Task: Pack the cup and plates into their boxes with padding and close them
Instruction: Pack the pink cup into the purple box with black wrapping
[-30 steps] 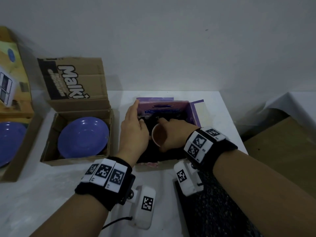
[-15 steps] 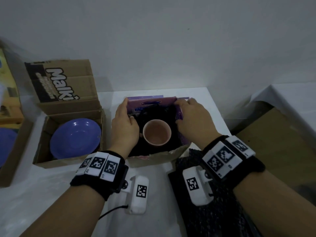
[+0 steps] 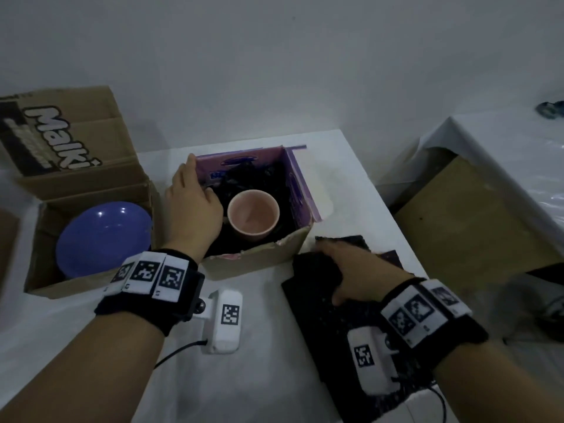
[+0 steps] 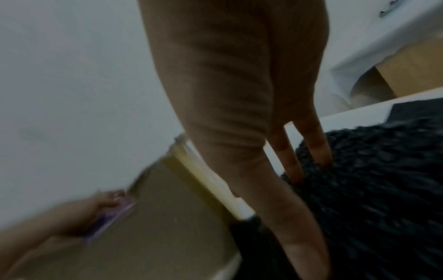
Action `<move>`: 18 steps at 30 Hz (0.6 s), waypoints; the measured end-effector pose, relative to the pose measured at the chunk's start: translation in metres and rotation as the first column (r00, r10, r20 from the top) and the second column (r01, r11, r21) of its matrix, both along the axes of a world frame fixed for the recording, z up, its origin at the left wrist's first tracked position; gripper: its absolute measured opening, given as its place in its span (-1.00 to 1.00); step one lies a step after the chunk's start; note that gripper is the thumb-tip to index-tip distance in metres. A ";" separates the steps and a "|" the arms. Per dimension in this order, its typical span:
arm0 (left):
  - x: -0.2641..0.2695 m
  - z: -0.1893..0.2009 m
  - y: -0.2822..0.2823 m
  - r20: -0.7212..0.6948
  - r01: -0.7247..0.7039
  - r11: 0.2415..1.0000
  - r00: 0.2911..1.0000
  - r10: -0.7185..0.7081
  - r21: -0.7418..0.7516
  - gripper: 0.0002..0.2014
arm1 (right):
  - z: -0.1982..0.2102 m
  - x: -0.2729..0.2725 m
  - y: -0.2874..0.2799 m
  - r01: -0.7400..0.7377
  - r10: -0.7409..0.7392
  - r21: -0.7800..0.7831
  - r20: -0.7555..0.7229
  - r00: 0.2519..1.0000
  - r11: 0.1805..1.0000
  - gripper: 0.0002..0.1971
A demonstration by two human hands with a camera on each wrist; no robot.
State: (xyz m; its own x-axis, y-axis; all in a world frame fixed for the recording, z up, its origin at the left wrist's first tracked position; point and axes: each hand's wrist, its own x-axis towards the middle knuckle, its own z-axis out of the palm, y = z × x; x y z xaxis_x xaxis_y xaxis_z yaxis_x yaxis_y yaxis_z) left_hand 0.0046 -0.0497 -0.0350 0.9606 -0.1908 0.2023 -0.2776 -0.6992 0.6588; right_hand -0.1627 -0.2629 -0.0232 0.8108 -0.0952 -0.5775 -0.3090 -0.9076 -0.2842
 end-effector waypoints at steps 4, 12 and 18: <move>0.000 0.002 0.001 -0.004 0.007 1.000 1.000 -0.007 -0.001 -0.39 | -0.023 -0.018 0.005 -0.163 0.167 -0.179 0.007 0.986 0.970 -0.21; -0.001 0.003 0.002 -0.039 0.013 1.000 0.999 -0.014 -0.024 -0.38 | -0.007 -0.024 -0.004 0.059 -0.079 0.067 0.351 0.933 0.996 -0.58; -0.001 0.003 0.002 -0.056 0.015 0.999 0.998 -0.017 -0.037 -0.38 | 0.018 -0.023 -0.011 0.150 -0.187 0.113 0.551 0.813 0.982 -0.64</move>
